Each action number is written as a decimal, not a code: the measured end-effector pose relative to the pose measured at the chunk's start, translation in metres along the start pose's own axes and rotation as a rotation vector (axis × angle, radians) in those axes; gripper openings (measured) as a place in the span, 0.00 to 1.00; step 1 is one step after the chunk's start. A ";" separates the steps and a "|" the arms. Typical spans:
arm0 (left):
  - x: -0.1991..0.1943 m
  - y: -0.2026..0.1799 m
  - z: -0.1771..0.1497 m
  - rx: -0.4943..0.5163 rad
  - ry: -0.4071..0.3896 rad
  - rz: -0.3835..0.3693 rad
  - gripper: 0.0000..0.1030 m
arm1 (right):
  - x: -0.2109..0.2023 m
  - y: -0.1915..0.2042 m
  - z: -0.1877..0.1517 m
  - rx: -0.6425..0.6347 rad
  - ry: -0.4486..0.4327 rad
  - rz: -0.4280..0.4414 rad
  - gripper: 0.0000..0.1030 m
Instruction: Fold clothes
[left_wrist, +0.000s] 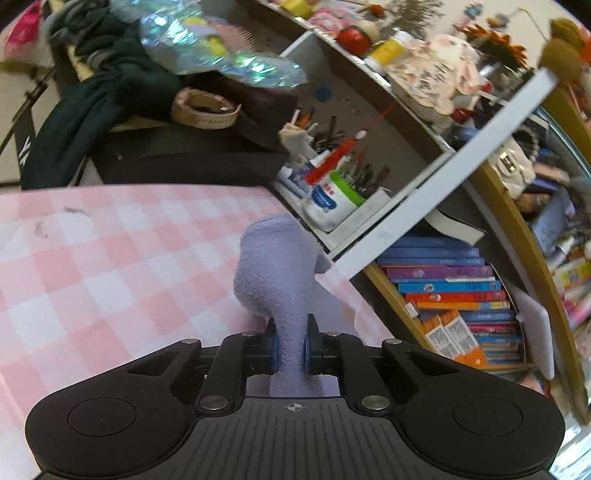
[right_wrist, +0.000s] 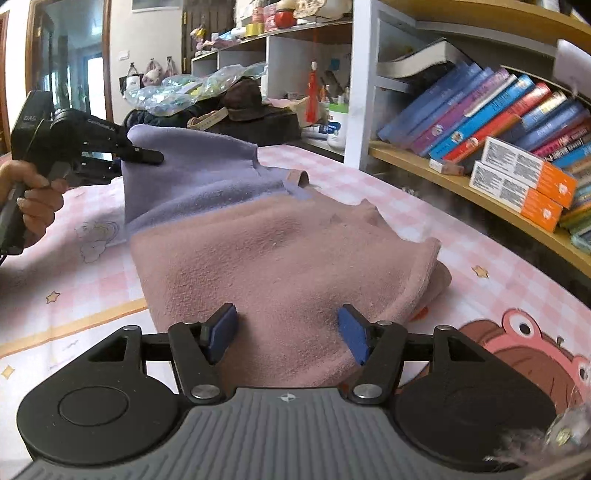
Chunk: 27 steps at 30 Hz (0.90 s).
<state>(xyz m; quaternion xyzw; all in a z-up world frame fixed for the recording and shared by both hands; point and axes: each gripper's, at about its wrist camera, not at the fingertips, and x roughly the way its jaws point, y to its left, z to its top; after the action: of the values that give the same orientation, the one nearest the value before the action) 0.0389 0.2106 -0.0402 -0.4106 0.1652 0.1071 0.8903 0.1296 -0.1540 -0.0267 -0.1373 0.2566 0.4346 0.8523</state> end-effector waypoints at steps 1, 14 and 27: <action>0.003 0.002 0.000 -0.007 0.007 -0.001 0.15 | 0.000 -0.001 -0.001 0.003 -0.003 0.007 0.58; 0.026 0.020 -0.004 -0.073 0.043 -0.011 0.22 | -0.006 -0.016 0.005 0.025 -0.022 0.043 0.49; 0.022 0.014 -0.004 -0.050 0.029 -0.022 0.22 | -0.007 -0.049 0.001 -0.015 0.006 0.117 0.51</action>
<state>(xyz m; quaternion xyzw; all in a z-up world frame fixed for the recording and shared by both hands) 0.0535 0.2174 -0.0609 -0.4360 0.1711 0.0955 0.8783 0.1664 -0.1873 -0.0212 -0.1298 0.2635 0.4854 0.8235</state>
